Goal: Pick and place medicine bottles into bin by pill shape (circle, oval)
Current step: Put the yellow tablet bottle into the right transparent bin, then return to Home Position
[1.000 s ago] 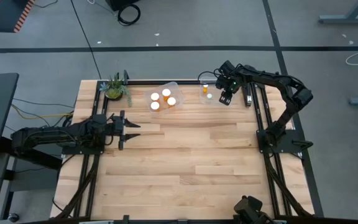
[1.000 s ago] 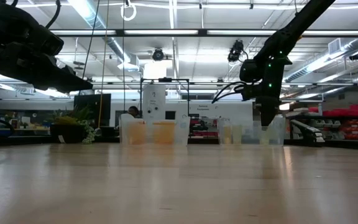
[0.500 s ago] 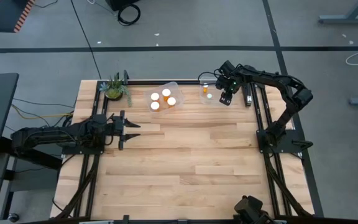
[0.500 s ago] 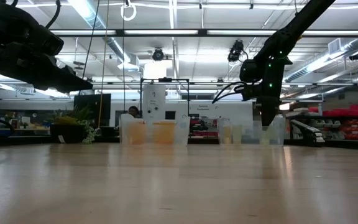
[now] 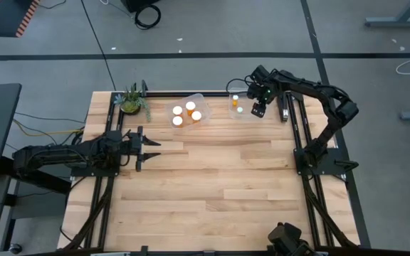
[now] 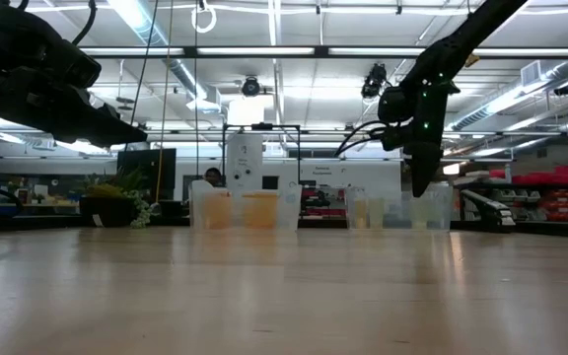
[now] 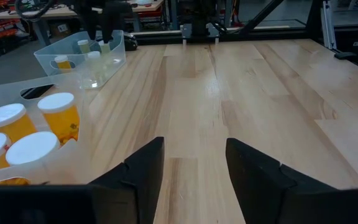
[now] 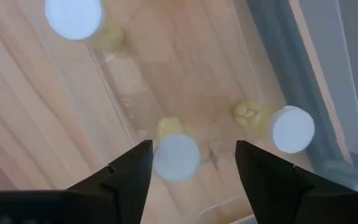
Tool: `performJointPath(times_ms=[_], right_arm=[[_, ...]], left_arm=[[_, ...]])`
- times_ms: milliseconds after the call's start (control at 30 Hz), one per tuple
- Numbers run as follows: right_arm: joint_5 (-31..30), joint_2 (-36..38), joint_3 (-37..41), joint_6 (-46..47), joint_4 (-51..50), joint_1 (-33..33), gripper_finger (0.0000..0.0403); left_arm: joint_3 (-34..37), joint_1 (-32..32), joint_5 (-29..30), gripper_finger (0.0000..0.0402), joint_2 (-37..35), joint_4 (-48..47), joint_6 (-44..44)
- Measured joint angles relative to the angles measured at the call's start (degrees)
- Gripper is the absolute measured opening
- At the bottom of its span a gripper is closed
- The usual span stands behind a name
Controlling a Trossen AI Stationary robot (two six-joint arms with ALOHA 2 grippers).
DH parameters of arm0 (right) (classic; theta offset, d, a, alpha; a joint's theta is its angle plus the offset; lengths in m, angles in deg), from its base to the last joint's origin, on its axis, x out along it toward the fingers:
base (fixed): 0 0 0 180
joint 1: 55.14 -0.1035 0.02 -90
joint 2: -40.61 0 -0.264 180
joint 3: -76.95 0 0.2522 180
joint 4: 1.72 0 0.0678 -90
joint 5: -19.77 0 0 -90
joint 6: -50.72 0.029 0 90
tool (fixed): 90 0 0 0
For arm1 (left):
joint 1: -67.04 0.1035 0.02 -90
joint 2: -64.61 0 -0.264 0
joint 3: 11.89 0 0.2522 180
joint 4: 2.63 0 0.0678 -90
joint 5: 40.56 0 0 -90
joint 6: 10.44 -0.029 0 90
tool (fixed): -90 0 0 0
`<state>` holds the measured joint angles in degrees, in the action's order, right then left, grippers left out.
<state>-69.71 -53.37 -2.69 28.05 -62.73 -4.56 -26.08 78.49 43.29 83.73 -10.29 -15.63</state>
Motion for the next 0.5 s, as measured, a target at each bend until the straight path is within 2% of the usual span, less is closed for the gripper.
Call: performJointPath(times_ms=[500], right_arm=[[-0.01, 0.88, -7.89, 1.88, -9.09, -0.15, 0.0237]], left_arm=[[0.0, 0.0, 0.02, 0.0182, 0.0, -0.02, 0.0]])
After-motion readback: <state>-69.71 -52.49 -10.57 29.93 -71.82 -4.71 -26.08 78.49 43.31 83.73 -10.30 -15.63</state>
